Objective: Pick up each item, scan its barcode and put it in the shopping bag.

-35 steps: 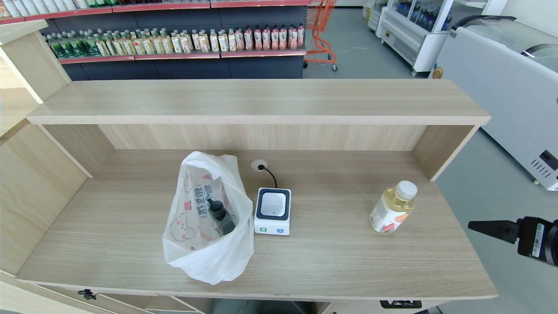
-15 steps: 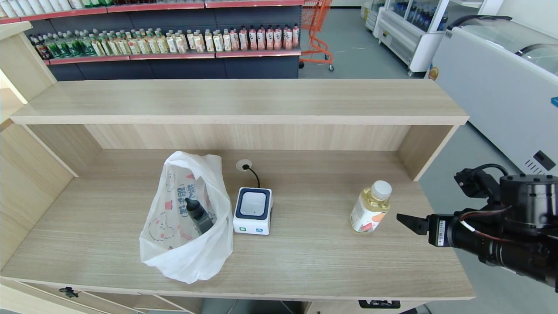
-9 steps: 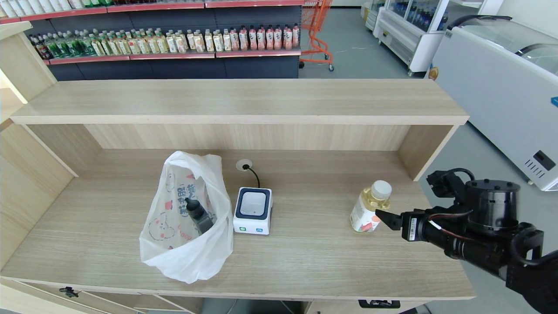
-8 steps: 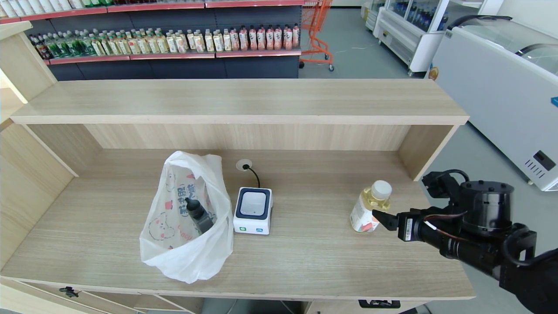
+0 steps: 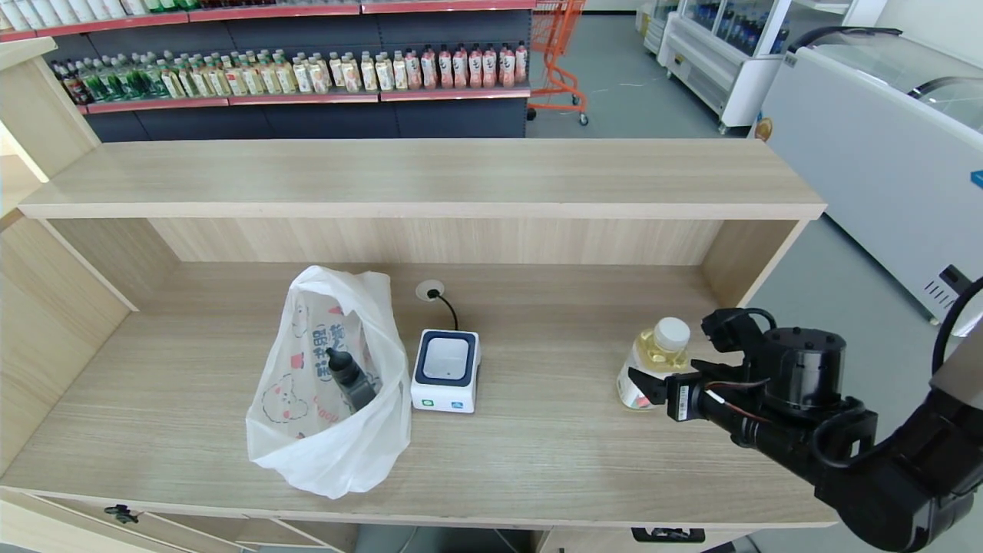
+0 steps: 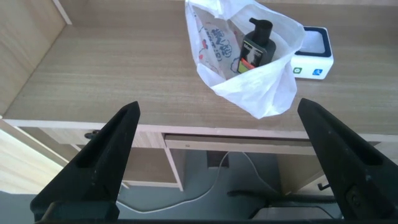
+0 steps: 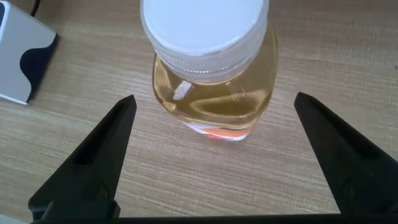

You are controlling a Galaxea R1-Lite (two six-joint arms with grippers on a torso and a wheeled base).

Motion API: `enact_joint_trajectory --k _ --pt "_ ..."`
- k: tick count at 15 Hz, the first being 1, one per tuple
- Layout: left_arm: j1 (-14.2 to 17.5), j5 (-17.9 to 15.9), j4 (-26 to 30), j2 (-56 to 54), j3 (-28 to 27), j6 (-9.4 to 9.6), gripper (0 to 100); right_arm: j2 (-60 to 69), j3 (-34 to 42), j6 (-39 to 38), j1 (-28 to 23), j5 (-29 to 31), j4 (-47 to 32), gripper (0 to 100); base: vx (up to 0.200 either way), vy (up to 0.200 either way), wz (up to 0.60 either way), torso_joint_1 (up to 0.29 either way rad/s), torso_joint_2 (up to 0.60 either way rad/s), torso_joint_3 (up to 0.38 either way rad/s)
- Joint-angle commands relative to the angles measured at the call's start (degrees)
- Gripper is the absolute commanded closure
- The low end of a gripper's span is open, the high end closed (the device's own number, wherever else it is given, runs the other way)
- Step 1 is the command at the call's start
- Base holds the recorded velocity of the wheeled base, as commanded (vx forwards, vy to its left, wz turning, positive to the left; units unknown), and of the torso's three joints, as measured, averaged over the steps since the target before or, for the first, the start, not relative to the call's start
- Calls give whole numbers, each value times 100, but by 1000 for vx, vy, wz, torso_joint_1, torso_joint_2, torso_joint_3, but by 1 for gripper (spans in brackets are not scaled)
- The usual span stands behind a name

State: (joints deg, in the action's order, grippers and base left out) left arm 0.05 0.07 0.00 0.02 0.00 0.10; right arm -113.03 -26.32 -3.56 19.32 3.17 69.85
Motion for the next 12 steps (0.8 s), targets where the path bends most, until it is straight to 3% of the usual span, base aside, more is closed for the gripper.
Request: enact_joint_trajectory --k 1,6,12 --pt "4 1 0 -2 0 -1 0 -281 -189 4 80 -1 11 0 0 0 0 0 0 0" --pt "4 1 0 -2 0 -1 0 -606 -682 198 142 43 20 0 0 0 0 0 0 0" --pt "4 1 0 -2 0 -1 0 -1177 -1024 514 274 70 565 0 0 0 0 0 0 0"
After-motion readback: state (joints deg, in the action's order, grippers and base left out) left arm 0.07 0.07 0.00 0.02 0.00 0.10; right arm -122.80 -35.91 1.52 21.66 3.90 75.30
